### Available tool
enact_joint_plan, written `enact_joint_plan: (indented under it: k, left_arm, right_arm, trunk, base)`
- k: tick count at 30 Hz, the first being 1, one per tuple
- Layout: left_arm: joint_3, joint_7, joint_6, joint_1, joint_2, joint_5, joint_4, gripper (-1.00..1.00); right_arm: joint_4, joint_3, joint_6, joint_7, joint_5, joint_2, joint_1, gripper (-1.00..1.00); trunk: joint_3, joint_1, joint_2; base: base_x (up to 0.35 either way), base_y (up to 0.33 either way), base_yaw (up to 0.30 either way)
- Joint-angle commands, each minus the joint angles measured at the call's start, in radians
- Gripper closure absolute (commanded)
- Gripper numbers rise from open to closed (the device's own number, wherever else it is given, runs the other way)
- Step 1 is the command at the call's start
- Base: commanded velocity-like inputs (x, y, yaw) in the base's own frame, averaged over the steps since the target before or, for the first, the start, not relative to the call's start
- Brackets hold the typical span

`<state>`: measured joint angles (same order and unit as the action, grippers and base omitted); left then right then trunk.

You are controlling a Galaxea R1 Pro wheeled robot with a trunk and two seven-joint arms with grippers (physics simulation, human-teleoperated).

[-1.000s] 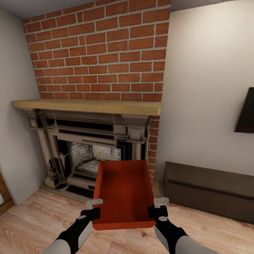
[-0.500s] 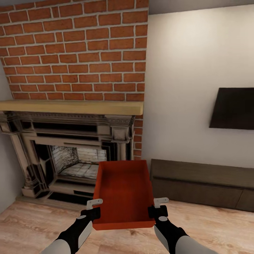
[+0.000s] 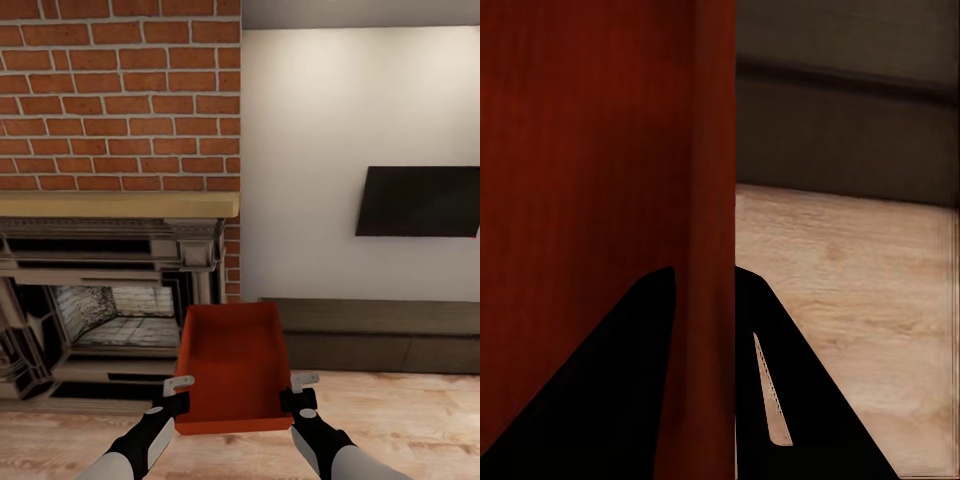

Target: Move the two storage containers from the living room to the garage. In the garage, place one container on the floor and stack the other container on top of it (either order is fine).

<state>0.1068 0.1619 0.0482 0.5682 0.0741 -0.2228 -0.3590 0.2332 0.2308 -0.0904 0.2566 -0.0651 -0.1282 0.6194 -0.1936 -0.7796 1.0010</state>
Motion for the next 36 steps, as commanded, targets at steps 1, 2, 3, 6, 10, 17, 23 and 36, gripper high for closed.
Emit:
enact_joint_plan:
  k: [1,2,3,6,10,17,23,36]
  left_arm:
    - [0.01,0.013,0.006,-0.001,0.0,-0.012,0.0,1.0]
    - [0.01,0.013,0.006,-0.001,0.0,-0.012,0.001,1.0]
    - [0.009,0.013,0.006,-0.001,0.0,-0.012,0.0,1.0]
    - [0.008,0.013,0.006,-0.001,0.0,-0.012,0.0,1.0]
    - [0.007,0.013,0.006,-0.001,0.0,-0.012,0.001,1.0]
    - [0.007,0.013,0.006,-0.001,0.0,-0.012,0.0,1.0]
    - [0.006,0.013,0.006,-0.001,0.0,-0.012,0.0,1.0]
    - [0.008,0.012,0.006,-0.001,0.0,-0.012,0.002,1.0]
  right_arm:
    - [0.001,-0.016,-0.007,0.009,0.007,-0.001,0.002,1.0]
    - [0.001,-0.016,-0.007,0.009,0.006,-0.001,0.002,1.0]
    - [0.001,-0.016,-0.006,0.009,0.006,-0.001,0.002,1.0]
    - [0.001,-0.016,-0.006,0.008,0.006,-0.001,0.002,1.0]
    - [0.001,-0.016,-0.006,0.008,0.006,-0.001,0.002,1.0]
    - [0.001,-0.017,-0.006,0.009,0.006,-0.001,0.002,1.0]
    - [0.001,-0.017,-0.006,0.008,0.006,-0.001,0.002,1.0]
    - [0.001,-0.017,-0.006,0.009,0.006,-0.001,0.002,1.0]
  trunk:
    - [-0.001,0.0,0.001]
    - [-0.001,0.0,0.001]
    - [-0.001,0.0,0.001]
    - [0.0,0.0,0.001]
    - [0.002,0.0,0.001]
    - [0.003,0.0,0.001]
    - [0.003,0.0,0.001]
    - [0.003,0.0,0.001]
  base:
    - [0.0,0.0,-0.288]
    - [0.0,0.0,-0.288]
    - [0.0,0.0,-0.288]
    - [0.0,0.0,-0.288]
    - [0.0,0.0,-0.288]
    - [0.0,0.0,-0.288]
    - [0.0,0.0,-0.288]
    - [0.0,0.0,-0.288]
